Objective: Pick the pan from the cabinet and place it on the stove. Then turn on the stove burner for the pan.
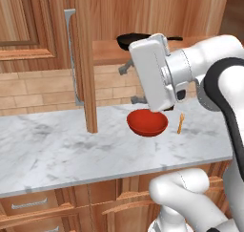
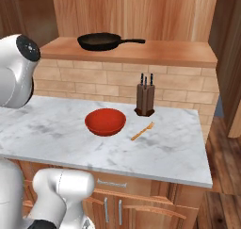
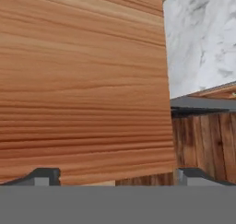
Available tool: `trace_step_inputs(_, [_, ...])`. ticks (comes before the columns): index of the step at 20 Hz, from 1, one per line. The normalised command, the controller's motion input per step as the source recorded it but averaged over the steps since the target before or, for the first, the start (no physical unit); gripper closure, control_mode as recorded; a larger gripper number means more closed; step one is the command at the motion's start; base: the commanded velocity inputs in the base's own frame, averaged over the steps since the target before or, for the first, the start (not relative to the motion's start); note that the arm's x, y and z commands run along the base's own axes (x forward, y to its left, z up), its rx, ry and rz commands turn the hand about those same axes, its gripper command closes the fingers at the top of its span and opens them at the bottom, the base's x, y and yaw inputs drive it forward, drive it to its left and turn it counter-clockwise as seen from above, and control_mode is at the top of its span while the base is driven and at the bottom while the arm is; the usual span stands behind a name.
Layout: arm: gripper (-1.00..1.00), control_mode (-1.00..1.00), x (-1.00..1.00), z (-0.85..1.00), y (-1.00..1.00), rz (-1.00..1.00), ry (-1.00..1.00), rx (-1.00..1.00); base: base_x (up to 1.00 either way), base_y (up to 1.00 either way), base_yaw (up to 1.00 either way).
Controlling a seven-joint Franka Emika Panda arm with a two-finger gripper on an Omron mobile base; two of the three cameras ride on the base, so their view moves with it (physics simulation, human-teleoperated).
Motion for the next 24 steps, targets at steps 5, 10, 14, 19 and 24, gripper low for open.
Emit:
trace_step_inputs(5, [-1.00,-1.00,-0.01,0.03,-0.58,-0.13,-0.22,-0.10,0.00,0.00,0.00])
trace_step_inputs(10, [-1.00,-1.00,0.00,0.18,-0.41,-0.26,-0.08,-0.15,0.00,0.00,0.00])
trace_step_inputs(14, [-1.00,-1.00,0.00,0.11,-0.47,-0.26,-0.08,-0.15,0.00,0.00,0.00])
trace_step_inputs(19, [-1.00,-1.00,0.02,0.05,-0.61,-0.22,-0.07,-0.11,0.00,0.00,0.00])
trace_step_inputs(24, [-1.00,-1.00,0.17,0.00,-0.64,-0.17,-0.10,-0.08,0.00,0.00,0.00])
